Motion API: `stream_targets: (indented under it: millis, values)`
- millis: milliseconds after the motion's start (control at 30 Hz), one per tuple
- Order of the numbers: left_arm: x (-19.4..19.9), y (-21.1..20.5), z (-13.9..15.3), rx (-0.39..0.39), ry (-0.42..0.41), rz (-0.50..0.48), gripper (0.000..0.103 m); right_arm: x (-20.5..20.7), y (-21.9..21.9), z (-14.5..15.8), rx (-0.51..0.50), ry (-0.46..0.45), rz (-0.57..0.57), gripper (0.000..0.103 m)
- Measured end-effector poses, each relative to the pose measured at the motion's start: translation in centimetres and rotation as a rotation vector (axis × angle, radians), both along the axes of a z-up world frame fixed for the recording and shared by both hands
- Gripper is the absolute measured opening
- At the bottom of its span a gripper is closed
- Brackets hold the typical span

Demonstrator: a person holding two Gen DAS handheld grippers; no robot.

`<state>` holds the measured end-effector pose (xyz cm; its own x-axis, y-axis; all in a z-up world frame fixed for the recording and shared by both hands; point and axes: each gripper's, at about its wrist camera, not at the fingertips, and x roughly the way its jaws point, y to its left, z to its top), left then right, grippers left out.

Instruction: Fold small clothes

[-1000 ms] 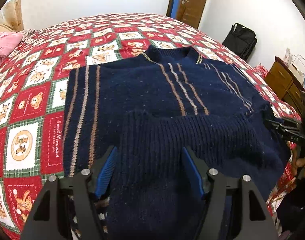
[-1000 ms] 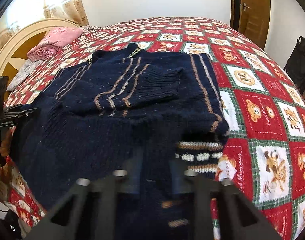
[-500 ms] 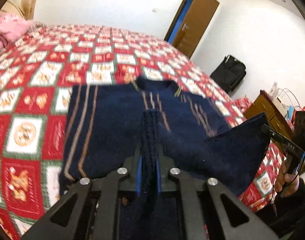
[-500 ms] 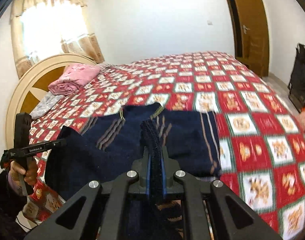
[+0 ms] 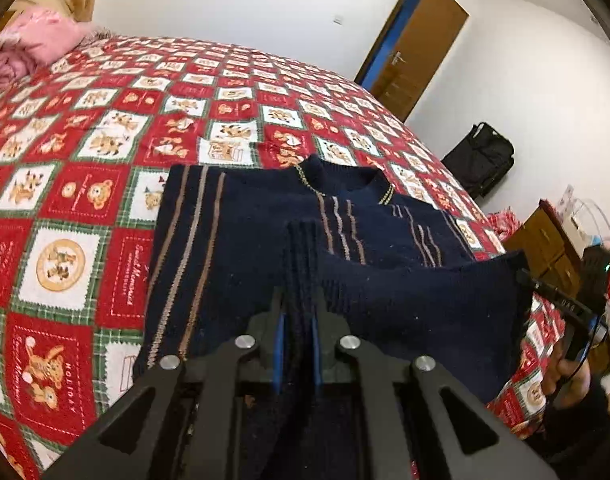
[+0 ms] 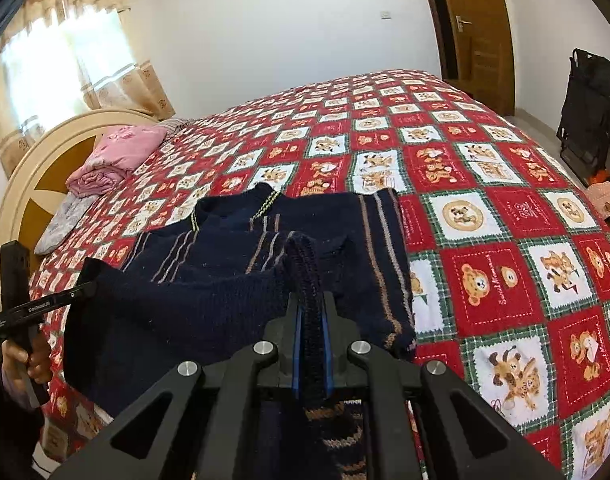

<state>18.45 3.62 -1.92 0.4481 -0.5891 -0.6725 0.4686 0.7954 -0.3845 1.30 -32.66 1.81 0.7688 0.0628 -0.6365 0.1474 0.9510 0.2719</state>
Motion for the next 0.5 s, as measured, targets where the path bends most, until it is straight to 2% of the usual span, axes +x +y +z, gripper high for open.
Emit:
stream_targets:
  millis: [167,300,433,500]
  values:
    - [0.2,0.2,2.5,-0.05,-0.04,-0.017,0.011,1.2,0.3,3.8,-0.002,-0.086,0.037,0.008]
    - [1.8,0.2,4.8,-0.089,-0.076,-0.003,0.011,4.5,0.2,6.3,-0.067,-0.128,0.05,0.008]
    - [4.1,0.4,6.4,-0.117,-0.112,0.05,0.011,8.6,-1.2,7.0,-0.083,-0.152,0.025,0.008]
    - [5.7,0.0,6.3,-0.114,-0.117,0.073,0.011,11.2,-1.6,6.0,-0.139,-0.144,-0.007,0.008]
